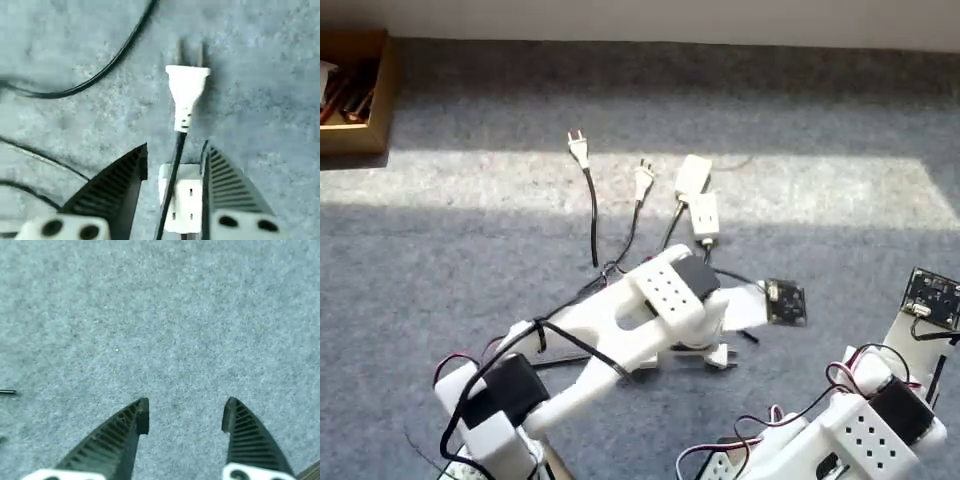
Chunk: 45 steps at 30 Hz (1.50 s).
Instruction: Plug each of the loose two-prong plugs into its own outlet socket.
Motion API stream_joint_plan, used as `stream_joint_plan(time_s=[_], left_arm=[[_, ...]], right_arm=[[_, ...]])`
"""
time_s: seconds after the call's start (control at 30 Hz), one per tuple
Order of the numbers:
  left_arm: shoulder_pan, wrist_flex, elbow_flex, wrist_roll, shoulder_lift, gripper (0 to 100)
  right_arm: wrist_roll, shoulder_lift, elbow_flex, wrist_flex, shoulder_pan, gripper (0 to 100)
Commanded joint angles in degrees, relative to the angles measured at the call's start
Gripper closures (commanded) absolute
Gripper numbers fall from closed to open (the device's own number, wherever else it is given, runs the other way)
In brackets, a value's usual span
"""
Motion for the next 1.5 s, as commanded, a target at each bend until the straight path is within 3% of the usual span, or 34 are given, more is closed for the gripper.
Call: stream_joint_plan(time_s=[0.0,0.13,0.3,0.37,0.43,0.53,0.63,0.73,0.9,1.03,1.3,1.47], left_arm=[[-12.88,3.08,-6.90,0.26,-4.44,89],[-32.40,8.09,-17.27,4.48,-6.37,92],[-53.14,16.62,-23.78,10.55,-6.20,93],[-58.42,18.46,-22.20,9.05,-5.93,93],[-62.99,18.81,-19.30,2.73,-5.58,93],[-69.23,16.79,-14.64,-2.73,-5.05,93],[-75.38,8.70,-9.98,-5.01,-5.05,93],[-80.48,-1.23,-5.41,-5.71,-5.05,93],[-87.34,-14.68,2.95,-5.89,-4.97,92],[-91.47,-26.20,11.65,-8.26,-4.88,92],[-92.26,-28.66,17.27,-8.44,-4.88,92],[-92.18,-28.57,17.36,-8.44,-4.88,92]], right_arm=[[0.53,0.66,-2.68,1.01,-5.23,76.3],[-1.23,1.10,-4.53,7.78,-17.98,76.3],[-7.30,11.38,-14.20,13.41,-40.57,76.3],[-4.31,18.42,-19.21,15.43,-49.54,76.4],[2.73,25.27,-23.69,17.54,-57.01,76.4],[13.19,32.75,-28.26,18.68,-63.78,76.4],[23.74,36.53,-29.85,18.51,-68.00,76.4],[29.10,37.93,-29.76,18.33,-71.52,76.4],[24.88,38.02,-27.47,17.89,-76.18,76.4],[24.53,38.02,-19.91,6.37,-79.43,76.4],[22.33,37.85,-0.92,-19.30,-79.43,76.4],[20.66,36.53,2.86,-23.08,-76.35,76.4]])
